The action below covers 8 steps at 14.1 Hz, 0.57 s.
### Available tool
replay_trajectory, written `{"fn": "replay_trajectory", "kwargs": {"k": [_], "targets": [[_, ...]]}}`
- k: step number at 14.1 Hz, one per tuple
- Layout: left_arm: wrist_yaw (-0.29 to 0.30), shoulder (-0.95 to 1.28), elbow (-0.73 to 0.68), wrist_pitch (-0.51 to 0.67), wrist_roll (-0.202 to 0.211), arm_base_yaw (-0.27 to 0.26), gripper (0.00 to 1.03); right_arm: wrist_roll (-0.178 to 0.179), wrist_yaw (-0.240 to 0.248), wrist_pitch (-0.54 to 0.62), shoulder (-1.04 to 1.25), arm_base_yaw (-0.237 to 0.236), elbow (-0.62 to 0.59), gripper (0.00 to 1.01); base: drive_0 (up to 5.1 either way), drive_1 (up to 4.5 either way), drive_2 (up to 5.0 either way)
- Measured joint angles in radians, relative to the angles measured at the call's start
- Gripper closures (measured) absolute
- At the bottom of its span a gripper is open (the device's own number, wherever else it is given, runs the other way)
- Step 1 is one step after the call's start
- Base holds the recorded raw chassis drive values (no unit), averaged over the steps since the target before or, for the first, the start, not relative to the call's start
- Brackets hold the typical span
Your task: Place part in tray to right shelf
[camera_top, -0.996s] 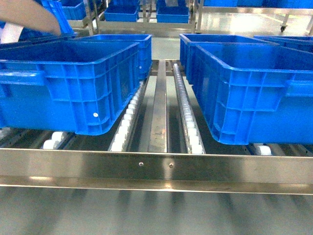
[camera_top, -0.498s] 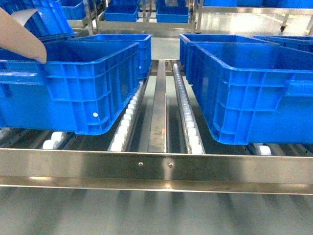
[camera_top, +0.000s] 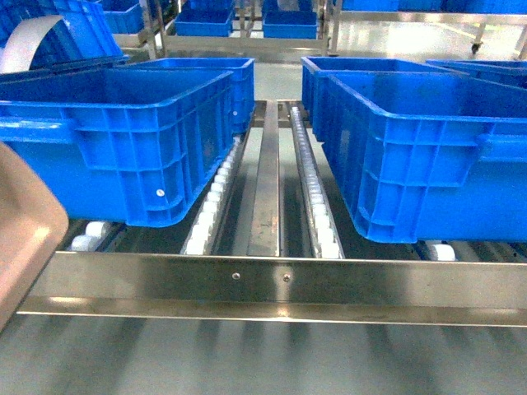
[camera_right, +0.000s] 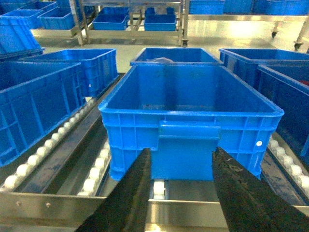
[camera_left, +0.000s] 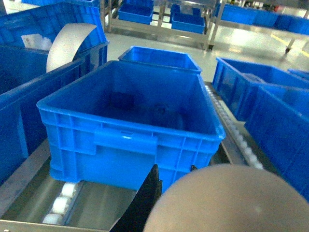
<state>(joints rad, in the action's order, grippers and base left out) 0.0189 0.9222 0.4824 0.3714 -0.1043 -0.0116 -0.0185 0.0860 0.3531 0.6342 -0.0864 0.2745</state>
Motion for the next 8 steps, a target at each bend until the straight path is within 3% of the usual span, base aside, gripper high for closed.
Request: {"fn": "replay_trajectory", "kwargs": {"k": [1,3,8], "targets": [[-0.009,-0.058,-0.066,0.038,0.043,0.015,0.91,0.001,-0.077,0.007,-0.033,0.076,-0.042,0.70,0.0,0.00,0.0],[-0.020,-0.158,-0.160,0.092,0.085,0.010,0.91,0.004,-0.087,0.010,-0.101,0.089,-0.103,0.99,0.0,0.00,0.0],[-0.019,-0.326,-0.345,0.077,0.087,0.010,0.91,0.005,-0.086,-0.044,-0.250,0.087,-0.199,0.99,0.0,0.00,0.0]]}}
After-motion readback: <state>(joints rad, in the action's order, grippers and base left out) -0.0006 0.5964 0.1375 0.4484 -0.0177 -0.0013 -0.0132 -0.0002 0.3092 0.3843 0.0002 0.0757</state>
